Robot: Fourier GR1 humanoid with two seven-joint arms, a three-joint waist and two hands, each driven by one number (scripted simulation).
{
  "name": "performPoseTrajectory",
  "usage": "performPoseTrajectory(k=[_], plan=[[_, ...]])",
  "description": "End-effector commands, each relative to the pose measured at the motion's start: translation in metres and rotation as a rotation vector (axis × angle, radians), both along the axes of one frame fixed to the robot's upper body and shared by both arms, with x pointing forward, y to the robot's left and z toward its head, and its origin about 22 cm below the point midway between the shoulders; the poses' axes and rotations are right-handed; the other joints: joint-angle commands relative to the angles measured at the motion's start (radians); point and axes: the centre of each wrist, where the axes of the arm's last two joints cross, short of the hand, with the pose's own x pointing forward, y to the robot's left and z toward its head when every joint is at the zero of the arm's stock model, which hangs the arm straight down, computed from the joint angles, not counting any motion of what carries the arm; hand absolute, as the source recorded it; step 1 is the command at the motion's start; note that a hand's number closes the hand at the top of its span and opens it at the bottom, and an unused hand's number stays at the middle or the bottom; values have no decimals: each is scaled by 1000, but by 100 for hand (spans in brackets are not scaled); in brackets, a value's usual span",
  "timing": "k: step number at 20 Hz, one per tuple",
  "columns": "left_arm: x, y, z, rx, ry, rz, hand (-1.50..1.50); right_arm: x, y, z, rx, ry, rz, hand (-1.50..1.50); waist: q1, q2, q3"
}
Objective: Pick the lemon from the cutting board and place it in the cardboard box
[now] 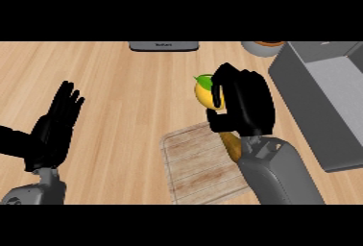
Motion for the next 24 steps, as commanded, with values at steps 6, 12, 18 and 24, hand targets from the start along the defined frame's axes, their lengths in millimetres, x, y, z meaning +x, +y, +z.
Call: performPoseTrajectory(k=[6,12,18,24], plan=[[1,0,0,1,20,-10,0,21,-73,66,110,-136,-299,150,3,3,0],[-3,0,-9,5,4,-19,0,39,-132,58,87,-66,-354,150,6,3,0],[2,-9,-2,-21,2,-19,0,75,-177,43,28,-119,-455,150,15,6,0],[10,-23,-3,-9,0,-15,0,94,-227,29,-67,-83,-486,150,15,7,1]])
